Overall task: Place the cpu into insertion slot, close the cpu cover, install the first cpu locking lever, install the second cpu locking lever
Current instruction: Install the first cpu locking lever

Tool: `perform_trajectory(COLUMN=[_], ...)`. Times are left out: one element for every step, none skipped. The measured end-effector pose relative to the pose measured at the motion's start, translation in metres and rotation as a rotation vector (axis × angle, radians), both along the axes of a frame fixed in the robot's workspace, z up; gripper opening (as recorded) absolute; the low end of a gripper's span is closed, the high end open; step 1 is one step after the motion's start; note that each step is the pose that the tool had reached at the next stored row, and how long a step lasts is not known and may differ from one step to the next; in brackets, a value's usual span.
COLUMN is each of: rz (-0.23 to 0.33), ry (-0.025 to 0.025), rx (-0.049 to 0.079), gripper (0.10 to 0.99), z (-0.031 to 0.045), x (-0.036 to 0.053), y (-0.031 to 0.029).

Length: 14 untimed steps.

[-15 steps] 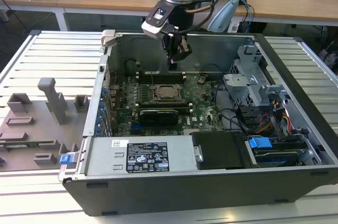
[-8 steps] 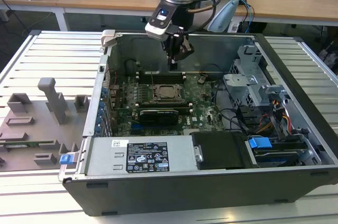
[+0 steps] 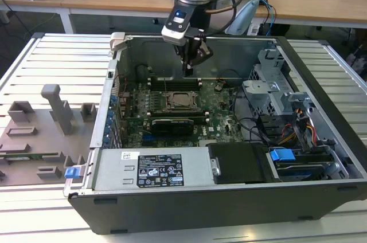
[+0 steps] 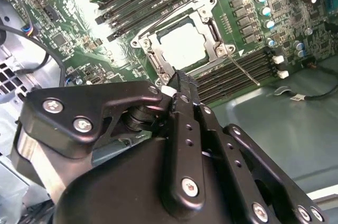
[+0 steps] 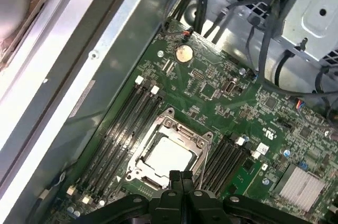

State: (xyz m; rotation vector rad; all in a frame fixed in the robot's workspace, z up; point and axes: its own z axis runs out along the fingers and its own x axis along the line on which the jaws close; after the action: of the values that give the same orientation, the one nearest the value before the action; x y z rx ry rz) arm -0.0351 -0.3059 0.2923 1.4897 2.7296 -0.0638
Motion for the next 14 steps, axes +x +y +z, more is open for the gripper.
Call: perform_trajectory(rz=[0.015,0.027,0.034,0.041,0.054,0.067,0.08,0.096,0.105,0.12,0.131,0.136,0.143,0.155], ry=[0.0,0.0,0.0,0.0,0.0,0.0,0.0,0.0,0.0,0.0,0.0001,0.0,0.0,0.0], rx=[0.0,0.0,0.0,0.0,0.0,0.0,0.0,0.0,0.0,0.0,0.0,0.0,0.0,0.0], gripper=[0.106,0.106,0.106,0.106,0.106,0.106,0.106,0.106,0.106,0.106,0.106,0.106,0.106,0.106], z=[0.0,0.0,0.0,0.0,0.0,0.0,0.0,0.0,0.0,0.0,0.0,0.0,0.0,0.0], x=[0.0,0.0,0.0,0.0,0.0,0.0,0.0,0.0,0.0,0.0,0.0,0.0,0.0,0.0], y=[0.0,0.0,0.0,0.0,0.0,0.0,0.0,0.0,0.0,0.0,0.0,0.0,0.0,0.0])
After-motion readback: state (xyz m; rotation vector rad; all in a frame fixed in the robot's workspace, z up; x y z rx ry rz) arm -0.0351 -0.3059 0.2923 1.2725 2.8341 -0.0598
